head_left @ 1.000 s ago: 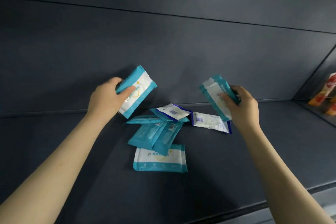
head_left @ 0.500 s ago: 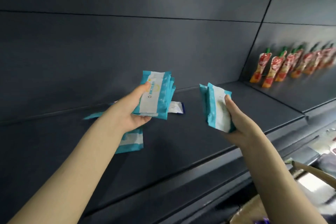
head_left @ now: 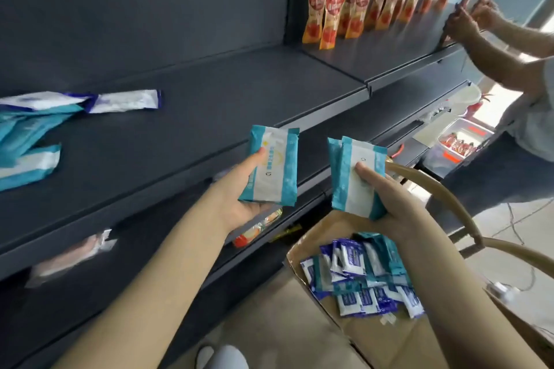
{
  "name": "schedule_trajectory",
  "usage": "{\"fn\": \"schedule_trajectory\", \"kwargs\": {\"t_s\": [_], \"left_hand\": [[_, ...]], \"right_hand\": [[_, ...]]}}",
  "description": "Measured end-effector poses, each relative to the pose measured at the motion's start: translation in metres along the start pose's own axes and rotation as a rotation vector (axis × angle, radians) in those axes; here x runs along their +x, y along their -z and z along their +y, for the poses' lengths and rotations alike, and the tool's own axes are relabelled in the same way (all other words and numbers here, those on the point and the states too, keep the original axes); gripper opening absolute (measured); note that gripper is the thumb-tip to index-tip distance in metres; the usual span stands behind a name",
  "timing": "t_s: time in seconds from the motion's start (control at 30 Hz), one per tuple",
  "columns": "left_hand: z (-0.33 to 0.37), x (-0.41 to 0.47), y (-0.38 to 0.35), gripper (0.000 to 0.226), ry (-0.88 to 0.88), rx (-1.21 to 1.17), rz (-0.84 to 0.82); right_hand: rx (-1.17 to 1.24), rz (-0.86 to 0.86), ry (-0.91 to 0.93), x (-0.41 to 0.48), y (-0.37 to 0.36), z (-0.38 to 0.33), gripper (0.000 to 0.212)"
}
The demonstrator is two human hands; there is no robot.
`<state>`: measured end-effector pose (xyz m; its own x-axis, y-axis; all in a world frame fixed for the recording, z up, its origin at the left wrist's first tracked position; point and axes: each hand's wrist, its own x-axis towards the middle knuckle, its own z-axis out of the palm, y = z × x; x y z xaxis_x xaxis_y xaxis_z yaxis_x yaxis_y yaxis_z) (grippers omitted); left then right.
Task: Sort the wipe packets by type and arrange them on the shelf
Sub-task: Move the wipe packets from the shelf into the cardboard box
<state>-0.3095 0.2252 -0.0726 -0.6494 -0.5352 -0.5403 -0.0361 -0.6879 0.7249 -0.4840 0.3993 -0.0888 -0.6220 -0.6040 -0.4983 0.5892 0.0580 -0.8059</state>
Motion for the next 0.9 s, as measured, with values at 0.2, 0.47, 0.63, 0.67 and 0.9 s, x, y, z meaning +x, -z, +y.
{"fn": "schedule_trajectory", "kwargs": {"t_s": [0.2,0.47,0.63,0.67,0.9], "left_hand": [[-0.057,0.044,-0.017,0.032,0.120,0.035,0.043],[-0.112,0.116,-0.032,0.034,0.227,0.105,0.048],[-0.159,0.160,-0.046,0.027,0.304,0.181,0.068],[-0.172,0.169,-0.049,0.027,0.327,0.185,0.099],[-0.269,0.234,-0.069,0.048,0.388,0.198,0.314]], "right_hand": [[0.116,0.093,-0.104,0.025,0.057,0.033,0.031],[0.183,0.294,-0.086,0.071,0.128,0.050,0.029],[0.308,0.433,-0.155,0.098,0.184,0.080,0.062],[0.307,0.459,-0.195,0.104,0.197,0.088,0.061],[0.120,0.631,-0.327,0.162,0.285,0.138,0.037]]}}
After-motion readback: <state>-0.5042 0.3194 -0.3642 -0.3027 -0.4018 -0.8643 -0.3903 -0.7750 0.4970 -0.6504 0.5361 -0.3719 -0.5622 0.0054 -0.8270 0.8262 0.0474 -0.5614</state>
